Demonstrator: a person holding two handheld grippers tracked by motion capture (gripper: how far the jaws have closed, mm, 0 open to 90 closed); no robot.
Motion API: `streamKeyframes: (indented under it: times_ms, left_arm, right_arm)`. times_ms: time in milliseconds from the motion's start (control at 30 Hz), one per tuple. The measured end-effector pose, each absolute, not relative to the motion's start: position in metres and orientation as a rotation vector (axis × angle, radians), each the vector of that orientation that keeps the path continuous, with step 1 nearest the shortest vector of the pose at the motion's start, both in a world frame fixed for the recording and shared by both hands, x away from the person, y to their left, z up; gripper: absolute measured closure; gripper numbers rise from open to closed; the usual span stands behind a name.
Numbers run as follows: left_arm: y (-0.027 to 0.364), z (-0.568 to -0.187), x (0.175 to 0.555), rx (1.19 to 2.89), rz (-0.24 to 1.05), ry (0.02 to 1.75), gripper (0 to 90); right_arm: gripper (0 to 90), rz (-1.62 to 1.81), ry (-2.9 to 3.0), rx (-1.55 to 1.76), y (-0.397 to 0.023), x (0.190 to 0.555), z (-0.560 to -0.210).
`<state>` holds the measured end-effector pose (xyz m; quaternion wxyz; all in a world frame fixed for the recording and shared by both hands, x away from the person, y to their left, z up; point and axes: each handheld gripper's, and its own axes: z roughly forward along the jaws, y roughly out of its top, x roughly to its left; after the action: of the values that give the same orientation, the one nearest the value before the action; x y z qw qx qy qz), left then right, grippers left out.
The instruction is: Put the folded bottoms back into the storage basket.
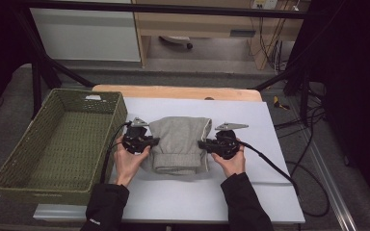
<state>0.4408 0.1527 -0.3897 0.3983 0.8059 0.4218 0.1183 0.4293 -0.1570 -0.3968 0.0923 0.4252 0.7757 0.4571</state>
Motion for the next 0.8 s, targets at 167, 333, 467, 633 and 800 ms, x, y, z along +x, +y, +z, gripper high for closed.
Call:
streamKeyframes:
  times_ms: [167,333,467,633,800]
  left_arm:
    - [0.152,-0.386,0.435,2.044,0.306,1.052,79.3]
    - [0.153,-0.38,0.429,2.045,0.311,1.035,79.4]
    - [0.153,-0.377,0.425,2.051,0.312,1.022,79.4]
    - [0.153,-0.375,0.42,2.06,0.311,1.011,79.4]
    - [0.154,-0.372,0.416,2.059,0.315,1.001,79.4]
  right_arm:
    - [74.3,1.366,2.301,1.249,-0.158,0.424,-0.394]
    - [74.3,1.377,2.295,1.244,-0.159,0.418,-0.391]
    - [74.3,1.381,2.293,1.239,-0.159,0.413,-0.389]
    - [74.3,1.383,2.296,1.228,-0.16,0.408,-0.388]
    - [74.3,1.392,2.292,1.215,-0.16,0.404,-0.386]
